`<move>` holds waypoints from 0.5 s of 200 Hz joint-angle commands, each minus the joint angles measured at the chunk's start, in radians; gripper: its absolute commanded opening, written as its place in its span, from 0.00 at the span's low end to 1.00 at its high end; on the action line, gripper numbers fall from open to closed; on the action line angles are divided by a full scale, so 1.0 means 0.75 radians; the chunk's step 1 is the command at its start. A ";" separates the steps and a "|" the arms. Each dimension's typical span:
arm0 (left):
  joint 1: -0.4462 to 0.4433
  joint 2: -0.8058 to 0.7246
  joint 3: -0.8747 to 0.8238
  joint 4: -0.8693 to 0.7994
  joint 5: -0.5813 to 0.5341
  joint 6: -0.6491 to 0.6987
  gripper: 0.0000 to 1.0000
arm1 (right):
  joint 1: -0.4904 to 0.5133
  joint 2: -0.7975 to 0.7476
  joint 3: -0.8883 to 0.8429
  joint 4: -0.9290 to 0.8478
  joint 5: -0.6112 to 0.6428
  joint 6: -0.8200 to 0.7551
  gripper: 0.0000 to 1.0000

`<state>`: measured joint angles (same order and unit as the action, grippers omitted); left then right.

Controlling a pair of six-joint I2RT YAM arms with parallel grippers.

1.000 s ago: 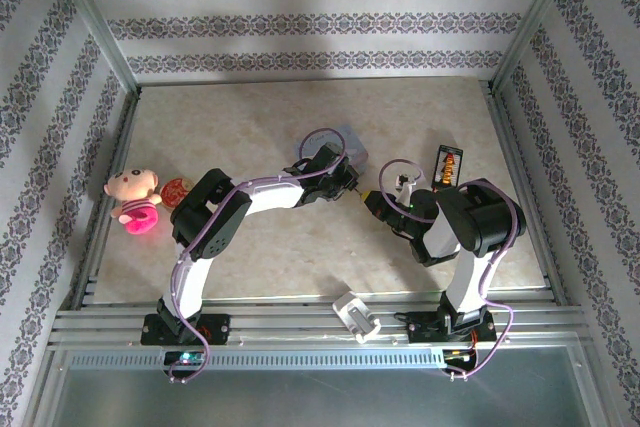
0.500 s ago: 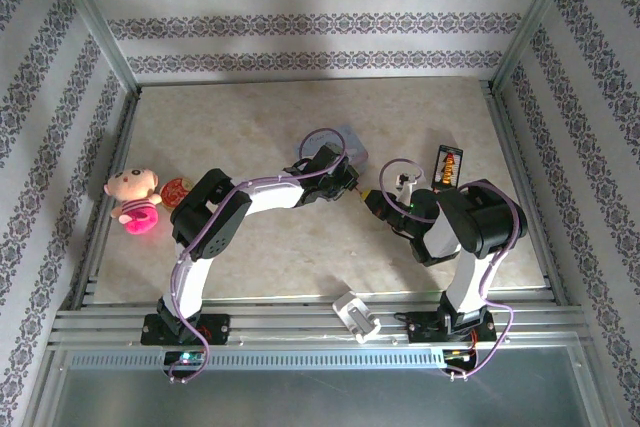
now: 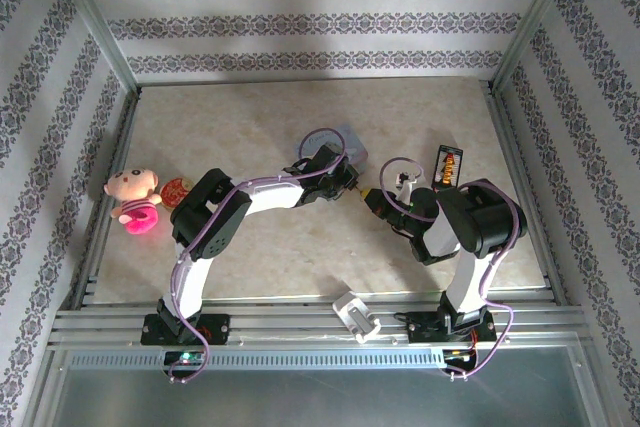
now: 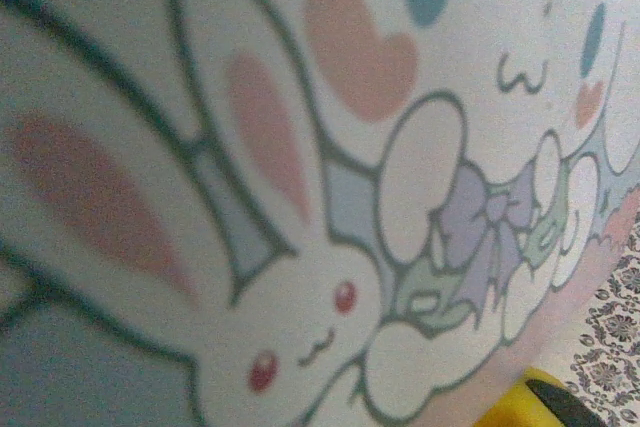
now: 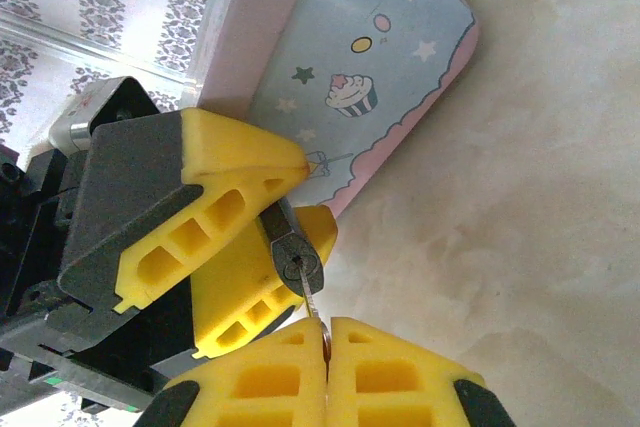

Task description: Unlock a padlock with a key

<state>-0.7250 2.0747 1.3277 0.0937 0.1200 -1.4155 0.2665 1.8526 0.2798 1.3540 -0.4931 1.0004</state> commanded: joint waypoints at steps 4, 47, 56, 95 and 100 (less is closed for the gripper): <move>-0.011 0.005 -0.028 0.015 0.114 -0.086 0.00 | 0.019 0.038 0.038 0.044 0.003 0.016 0.00; -0.010 -0.003 -0.030 0.018 0.118 -0.085 0.00 | 0.019 0.078 0.043 0.044 0.005 0.015 0.00; -0.011 -0.003 -0.032 0.022 0.118 -0.086 0.00 | 0.019 0.084 0.044 0.044 0.005 0.013 0.00; -0.011 -0.007 -0.032 0.029 0.120 -0.084 0.00 | 0.017 0.102 0.042 0.044 0.007 0.006 0.00; -0.011 -0.007 -0.033 0.029 0.120 -0.086 0.00 | 0.017 0.103 0.042 0.044 0.007 0.008 0.00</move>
<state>-0.7242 2.0747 1.3251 0.0978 0.1104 -1.4151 0.2665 1.8999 0.2928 1.3876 -0.4953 1.0008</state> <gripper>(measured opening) 0.303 0.041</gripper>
